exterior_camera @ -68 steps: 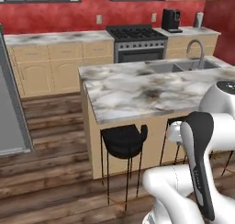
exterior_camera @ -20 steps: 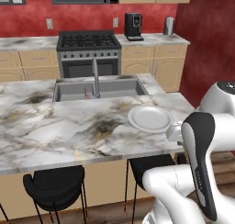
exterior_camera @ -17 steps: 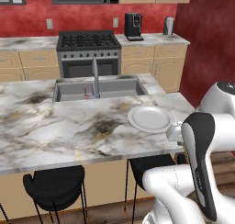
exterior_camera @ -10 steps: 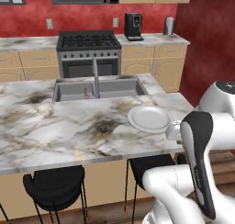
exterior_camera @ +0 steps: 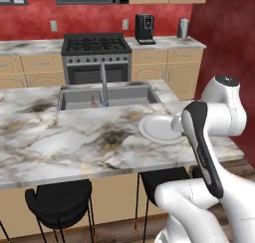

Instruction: Retrieve the butter from the fridge and place it on a plate on the dining table. Then retrieve the butter knife by the fridge and place it near the plate.

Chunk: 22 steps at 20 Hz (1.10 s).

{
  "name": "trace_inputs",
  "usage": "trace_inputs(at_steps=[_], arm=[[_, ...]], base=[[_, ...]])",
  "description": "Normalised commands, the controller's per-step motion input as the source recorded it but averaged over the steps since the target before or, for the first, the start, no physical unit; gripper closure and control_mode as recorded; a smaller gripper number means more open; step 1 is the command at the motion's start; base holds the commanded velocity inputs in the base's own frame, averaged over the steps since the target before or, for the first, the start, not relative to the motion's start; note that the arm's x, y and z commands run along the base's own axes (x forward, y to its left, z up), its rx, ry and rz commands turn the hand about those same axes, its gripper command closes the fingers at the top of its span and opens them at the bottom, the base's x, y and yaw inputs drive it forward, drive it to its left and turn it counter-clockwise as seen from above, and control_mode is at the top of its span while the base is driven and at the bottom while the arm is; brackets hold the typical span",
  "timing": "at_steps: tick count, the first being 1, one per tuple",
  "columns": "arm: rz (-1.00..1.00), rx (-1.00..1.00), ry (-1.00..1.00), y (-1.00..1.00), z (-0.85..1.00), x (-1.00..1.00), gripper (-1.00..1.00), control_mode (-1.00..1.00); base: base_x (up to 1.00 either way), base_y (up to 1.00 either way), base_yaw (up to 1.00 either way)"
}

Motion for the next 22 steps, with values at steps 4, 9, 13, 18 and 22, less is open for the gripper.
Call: trace_inputs(at_steps=[4,9,13,18,22], arm=[[0.00,0.08,0.01,0.00,-0.21,1.00,1.00,-1.00],[0.00,0.04,0.02,-0.16,-0.24,1.00,1.00,-1.00],[-0.05,-0.01,0.17,-0.11,-0.13,1.00,1.00,-1.00],[-0.04,-0.04,0.18,0.00,-0.13,0.71,1.00,-1.00],[0.00,0.02,0.06,0.00,-0.40,0.37,1.00,-1.00]], base=[[0.00,0.00,0.00],[0.00,0.00,0.00],[0.00,0.00,0.00],[0.00,0.00,0.00],[0.00,0.00,0.00]])
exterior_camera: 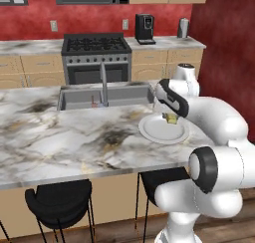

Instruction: Retrieve the butter from the fridge and place it on a plate on the dining table. Then retrieve the butter knife by the fridge and place it near the plate.

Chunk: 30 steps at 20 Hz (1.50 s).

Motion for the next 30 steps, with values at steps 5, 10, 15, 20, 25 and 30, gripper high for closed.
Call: trace_inputs(at_steps=[5,10,15,20,25,30], arm=[[0.00,-0.01,0.03,0.00,-0.59,0.10,1.00,-1.00],[0.00,-0.04,0.00,0.00,-0.55,0.00,1.00,-1.00],[0.00,-0.02,0.00,0.00,-0.42,0.00,1.00,-1.00],[0.00,-0.01,0.00,0.03,-0.40,0.00,1.00,-1.00],[0.00,0.00,0.00,0.07,-0.11,0.00,1.00,-1.00],[0.00,0.00,0.00,0.00,-0.05,0.00,-1.00,-1.00]], base=[[0.00,0.00,0.00],[0.00,0.00,0.00],[0.00,0.00,0.00],[0.00,0.00,0.00],[0.00,0.00,0.00],[0.00,0.00,0.00]])
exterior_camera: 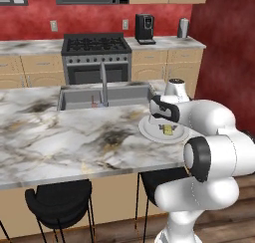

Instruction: Retrieve the butter from the fridge and place it on a plate on the dining table. Then retrieve the butter knife by the fridge and place it near the plate.

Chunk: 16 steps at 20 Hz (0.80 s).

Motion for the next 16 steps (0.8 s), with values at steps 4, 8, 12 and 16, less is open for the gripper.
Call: trace_inputs(at_steps=[4,8,12,16], arm=[[0.00,0.00,0.00,0.00,0.00,0.00,-1.00,-1.00],[0.00,0.00,0.00,0.00,0.06,-0.03,-1.00,-1.00],[-0.01,-0.01,0.00,-0.04,0.32,-0.16,-1.00,-1.00],[-0.03,0.00,0.00,0.00,0.46,-0.20,-1.00,-1.00]], base=[[0.00,0.00,0.00],[0.00,0.00,0.00],[0.00,0.00,0.00],[0.00,0.00,0.00]])
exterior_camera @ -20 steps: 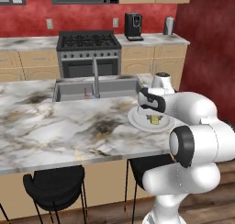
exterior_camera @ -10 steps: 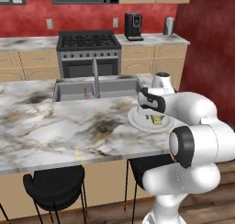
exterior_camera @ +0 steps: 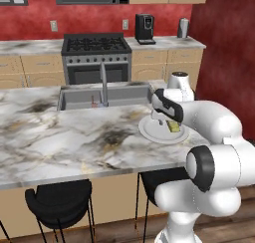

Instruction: Retrieve the butter from the fridge and place it on a plate on the dining table. Then retrieve the butter knife by the fridge and place it near the plate.

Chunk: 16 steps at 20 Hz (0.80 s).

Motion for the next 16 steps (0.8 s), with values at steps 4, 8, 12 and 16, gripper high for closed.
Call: trace_inputs(at_steps=[4,8,12,16], arm=[[0.00,0.00,0.00,0.12,0.38,-0.16,-1.00,-1.00],[0.00,-0.01,-0.07,0.04,-0.08,0.00,-1.00,-1.00],[-0.01,-0.01,0.01,0.01,0.42,-0.14,-1.00,-1.00],[-0.01,0.00,0.10,-0.09,0.85,-0.94,-1.00,-1.00]], base=[[0.00,0.00,0.00],[0.00,0.00,0.00],[0.00,0.00,0.00],[0.00,0.00,0.00]])
